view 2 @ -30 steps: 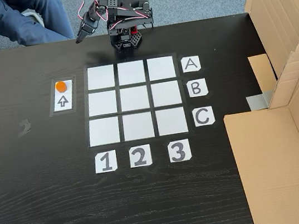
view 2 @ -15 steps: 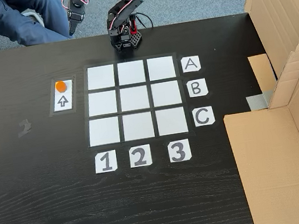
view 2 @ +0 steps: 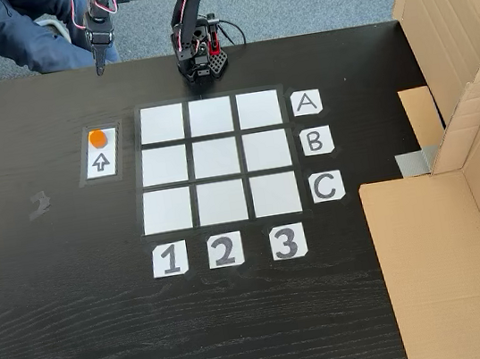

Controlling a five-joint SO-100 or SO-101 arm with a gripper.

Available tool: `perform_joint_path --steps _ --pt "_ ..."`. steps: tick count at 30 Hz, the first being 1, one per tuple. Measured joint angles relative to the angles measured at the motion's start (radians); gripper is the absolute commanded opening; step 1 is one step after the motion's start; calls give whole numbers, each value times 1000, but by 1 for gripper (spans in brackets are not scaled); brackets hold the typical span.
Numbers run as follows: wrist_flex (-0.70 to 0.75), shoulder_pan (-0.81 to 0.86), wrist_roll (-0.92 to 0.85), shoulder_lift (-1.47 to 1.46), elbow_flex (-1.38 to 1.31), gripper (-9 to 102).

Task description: Pick up the round, orange token and place it in the grid on square A1.

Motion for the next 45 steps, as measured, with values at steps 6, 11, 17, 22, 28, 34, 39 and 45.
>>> perform_joint_path --steps 6,11,17,22,28,34,39,45 --pt "0 -98 11 -152 -104 29" --pt "0 -152 46 -304 -224 29" --pt "0 -196 75 -449 -319 28" --pt "0 -222 80 -558 -379 28" --pt "-2 -250 80 -673 -466 28" --pt "-2 -279 80 -749 -522 28" --pt "-5 -293 80 -792 -523 28" --pt "-11 -301 80 -848 -554 28"
